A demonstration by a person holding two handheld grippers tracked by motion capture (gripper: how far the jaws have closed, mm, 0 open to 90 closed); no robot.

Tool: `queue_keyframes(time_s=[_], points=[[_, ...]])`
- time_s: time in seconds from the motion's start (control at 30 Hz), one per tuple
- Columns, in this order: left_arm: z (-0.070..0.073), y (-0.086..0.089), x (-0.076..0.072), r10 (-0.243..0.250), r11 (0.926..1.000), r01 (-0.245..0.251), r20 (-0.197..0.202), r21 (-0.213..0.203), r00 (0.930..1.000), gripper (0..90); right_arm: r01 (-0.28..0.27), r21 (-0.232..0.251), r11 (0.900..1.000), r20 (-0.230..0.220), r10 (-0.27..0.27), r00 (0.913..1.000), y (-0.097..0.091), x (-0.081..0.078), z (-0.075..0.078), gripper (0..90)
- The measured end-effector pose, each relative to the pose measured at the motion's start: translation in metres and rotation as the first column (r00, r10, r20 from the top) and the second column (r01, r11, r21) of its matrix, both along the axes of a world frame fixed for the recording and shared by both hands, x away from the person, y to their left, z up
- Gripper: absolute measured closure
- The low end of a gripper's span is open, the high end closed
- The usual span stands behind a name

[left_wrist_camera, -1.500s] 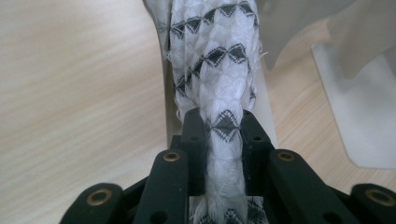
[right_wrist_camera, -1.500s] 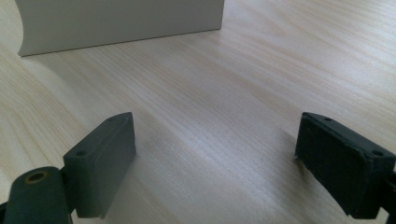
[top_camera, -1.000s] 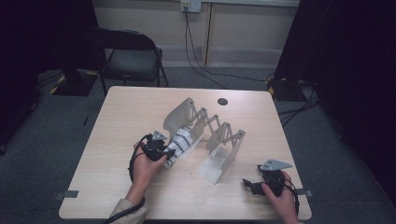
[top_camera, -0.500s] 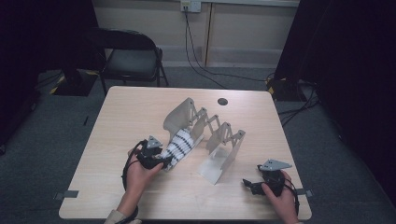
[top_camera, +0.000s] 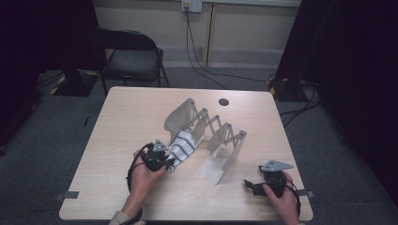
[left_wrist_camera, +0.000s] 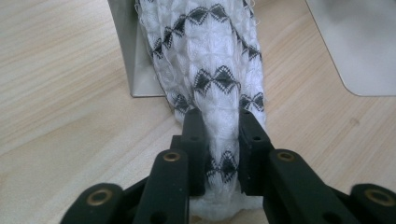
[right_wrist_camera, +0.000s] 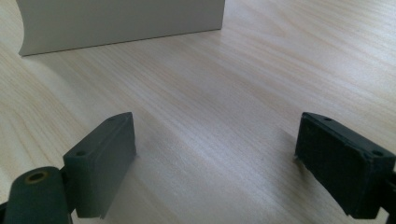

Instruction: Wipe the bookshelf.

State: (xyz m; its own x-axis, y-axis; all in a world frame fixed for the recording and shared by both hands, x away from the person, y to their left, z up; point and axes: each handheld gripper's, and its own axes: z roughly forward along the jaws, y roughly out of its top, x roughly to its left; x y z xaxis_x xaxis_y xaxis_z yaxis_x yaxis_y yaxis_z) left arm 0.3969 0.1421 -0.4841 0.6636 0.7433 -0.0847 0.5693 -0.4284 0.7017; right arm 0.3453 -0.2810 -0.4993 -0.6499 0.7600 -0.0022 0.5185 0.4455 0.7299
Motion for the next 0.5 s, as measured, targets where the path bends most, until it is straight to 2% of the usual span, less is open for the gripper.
queue_keyframes(time_s=[0.07, 0.13, 0.33, 0.5], points=[[0.006, -0.001, 0.000, 0.001, 0.9994, -0.001, 0.000, -0.035, 1.0000, 78.4, 0.000, 0.000, 1.0000, 0.000, 0.000, 1.0000, 0.000, 0.000, 0.000, 11.5], [0.014, -0.003, 0.001, -0.004, 0.9990, 0.005, 0.016, -0.043, 0.9999, 78.9, 0.000, 0.000, 1.0000, 0.000, 0.000, 1.0000, 0.000, 0.000, 0.000, 11.5], [0.056, -0.008, 0.005, -0.018, 0.9958, 0.025, 0.083, -0.089, 0.9964, 79.1, 0.000, 0.000, 1.0000, 0.000, 0.000, 1.0000, 0.000, 0.000, 0.000, 11.5], [0.091, -0.010, 0.010, -0.026, 0.9956, 0.040, 0.158, -0.085, 0.9871, 79.2, 0.000, 0.000, 1.0000, 0.000, 0.000, 1.0000, 0.000, 0.000, 0.000, 11.5]])
